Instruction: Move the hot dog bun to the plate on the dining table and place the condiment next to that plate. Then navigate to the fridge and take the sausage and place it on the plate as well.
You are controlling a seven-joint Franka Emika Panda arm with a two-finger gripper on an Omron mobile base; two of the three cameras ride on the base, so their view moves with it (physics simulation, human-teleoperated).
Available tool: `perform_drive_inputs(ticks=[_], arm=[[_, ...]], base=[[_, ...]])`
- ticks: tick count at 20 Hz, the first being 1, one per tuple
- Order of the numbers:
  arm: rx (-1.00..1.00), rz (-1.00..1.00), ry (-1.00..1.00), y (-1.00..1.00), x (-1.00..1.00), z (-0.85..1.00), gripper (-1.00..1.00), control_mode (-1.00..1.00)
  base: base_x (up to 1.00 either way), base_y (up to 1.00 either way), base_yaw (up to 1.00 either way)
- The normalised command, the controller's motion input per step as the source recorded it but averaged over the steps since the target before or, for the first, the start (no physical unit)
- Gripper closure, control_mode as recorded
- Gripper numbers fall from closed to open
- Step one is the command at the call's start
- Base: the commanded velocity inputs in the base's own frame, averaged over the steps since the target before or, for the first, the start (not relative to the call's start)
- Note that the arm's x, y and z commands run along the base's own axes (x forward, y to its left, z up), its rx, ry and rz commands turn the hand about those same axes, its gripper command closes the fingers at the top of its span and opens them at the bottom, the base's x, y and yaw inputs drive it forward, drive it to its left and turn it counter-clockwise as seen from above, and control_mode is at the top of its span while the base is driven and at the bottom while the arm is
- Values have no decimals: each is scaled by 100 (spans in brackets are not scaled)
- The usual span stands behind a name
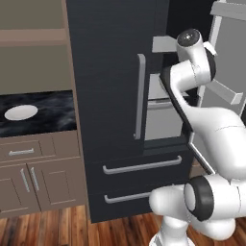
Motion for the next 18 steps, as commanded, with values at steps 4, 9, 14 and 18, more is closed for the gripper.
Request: perform_drive_inputs(ticks=[4,9,14,18], arm=[[24,-1,-8,70,-43,-4,-100,-100],[26,-1,-6,65,-38,-3,-100,-100],[26,-1,-4,61,-22,-8,-100,-100],[22,0,-1,56,-4,-13,-100,-100]], base=[[0,0,0],[0,0,0],[0,0,0],[0,0,0]])
